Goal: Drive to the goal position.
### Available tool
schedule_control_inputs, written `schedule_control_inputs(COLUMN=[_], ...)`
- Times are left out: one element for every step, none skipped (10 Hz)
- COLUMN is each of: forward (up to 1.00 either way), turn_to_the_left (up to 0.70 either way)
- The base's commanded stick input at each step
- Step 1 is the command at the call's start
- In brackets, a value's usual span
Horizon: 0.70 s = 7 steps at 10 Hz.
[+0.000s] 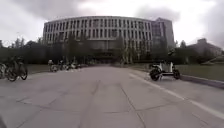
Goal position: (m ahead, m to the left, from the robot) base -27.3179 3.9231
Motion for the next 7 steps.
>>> schedule_control_inputs(forward=[0.66,0.66,0.66,0.66,0.66,0.66,0.66], turn_to_the_left=[0.00,0.00,0.00,0.00,0.00,0.00,0.00])
